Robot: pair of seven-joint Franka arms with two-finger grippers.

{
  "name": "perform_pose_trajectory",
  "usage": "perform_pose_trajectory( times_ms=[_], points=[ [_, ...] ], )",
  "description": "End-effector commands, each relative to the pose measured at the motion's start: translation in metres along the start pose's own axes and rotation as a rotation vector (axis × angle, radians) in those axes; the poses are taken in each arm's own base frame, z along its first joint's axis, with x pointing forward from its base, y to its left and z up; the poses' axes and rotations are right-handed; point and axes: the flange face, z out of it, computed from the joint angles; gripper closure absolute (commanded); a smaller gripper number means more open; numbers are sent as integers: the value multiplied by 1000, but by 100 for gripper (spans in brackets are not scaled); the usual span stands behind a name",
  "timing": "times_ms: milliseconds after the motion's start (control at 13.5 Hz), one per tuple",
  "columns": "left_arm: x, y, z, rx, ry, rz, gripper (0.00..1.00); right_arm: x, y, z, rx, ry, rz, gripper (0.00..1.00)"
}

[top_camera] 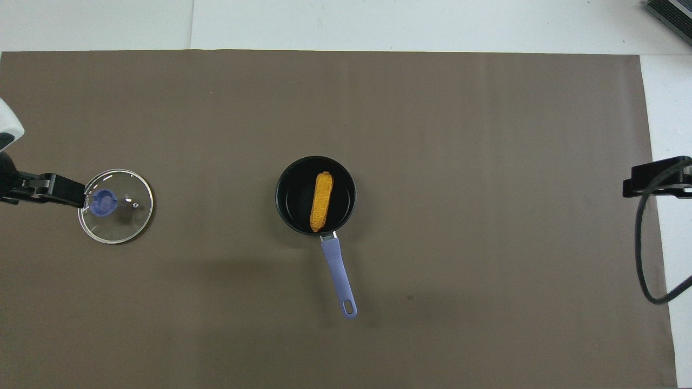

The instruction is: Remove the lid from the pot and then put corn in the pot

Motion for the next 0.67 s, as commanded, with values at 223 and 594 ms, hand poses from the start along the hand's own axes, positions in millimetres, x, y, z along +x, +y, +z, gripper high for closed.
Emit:
perform_pose_trajectory(
  times_ms=[223,594],
  points=[
    [-3,1,-24,-17,-14,14,0,-16,-2,26,52,53,-20,0],
    [-2,0,-30,-54,-2,0,0,-18,-7,27,40,57,-66,0]
  ],
)
